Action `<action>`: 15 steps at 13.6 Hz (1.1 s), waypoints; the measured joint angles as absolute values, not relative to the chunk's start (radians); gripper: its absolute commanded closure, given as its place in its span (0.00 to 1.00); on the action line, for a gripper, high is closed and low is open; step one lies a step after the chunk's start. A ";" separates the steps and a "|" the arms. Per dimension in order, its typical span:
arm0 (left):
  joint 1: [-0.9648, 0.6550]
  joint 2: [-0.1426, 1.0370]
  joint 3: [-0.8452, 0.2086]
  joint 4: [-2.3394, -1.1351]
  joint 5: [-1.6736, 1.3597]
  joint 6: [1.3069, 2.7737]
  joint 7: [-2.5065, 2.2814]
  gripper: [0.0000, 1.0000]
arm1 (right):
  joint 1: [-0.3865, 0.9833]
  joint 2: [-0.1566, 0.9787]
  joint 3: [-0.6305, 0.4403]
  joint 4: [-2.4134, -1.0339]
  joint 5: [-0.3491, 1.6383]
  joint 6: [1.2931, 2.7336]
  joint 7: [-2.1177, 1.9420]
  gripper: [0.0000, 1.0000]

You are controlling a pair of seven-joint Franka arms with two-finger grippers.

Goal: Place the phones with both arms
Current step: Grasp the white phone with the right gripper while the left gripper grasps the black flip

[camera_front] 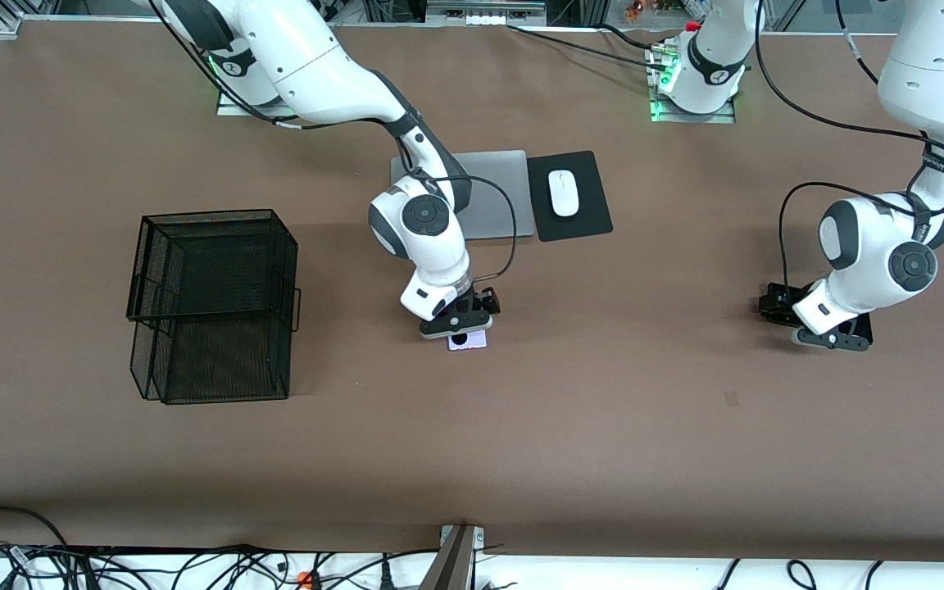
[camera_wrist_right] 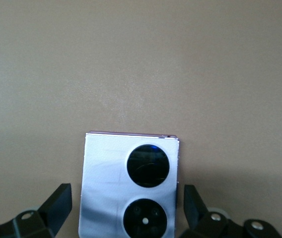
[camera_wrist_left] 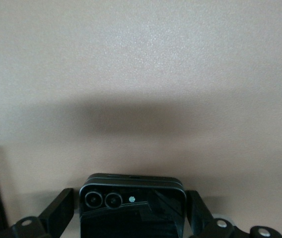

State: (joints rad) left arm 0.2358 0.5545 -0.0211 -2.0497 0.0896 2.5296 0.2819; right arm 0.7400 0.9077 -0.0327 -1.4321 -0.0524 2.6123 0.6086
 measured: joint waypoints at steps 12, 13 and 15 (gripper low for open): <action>0.238 0.542 -0.022 -2.049 0.089 2.523 0.274 1.00 | 0.743 0.922 -0.038 -1.428 -0.087 2.645 0.609 0.70; 0.238 0.543 -0.022 -2.047 0.089 2.517 0.272 1.00 | 0.743 0.925 -0.038 -1.426 -0.087 2.646 0.609 0.70; 0.238 0.543 -0.025 -2.036 0.089 2.479 0.264 1.00 | 0.743 0.925 -0.039 -1.426 -0.087 2.646 0.610 0.70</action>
State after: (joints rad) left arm 0.2377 0.5432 -0.0247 -2.0361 0.0891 2.4787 0.2637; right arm 0.7430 0.9252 -0.0387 -1.4259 -0.0866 2.6464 0.6103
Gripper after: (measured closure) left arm 0.198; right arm 0.159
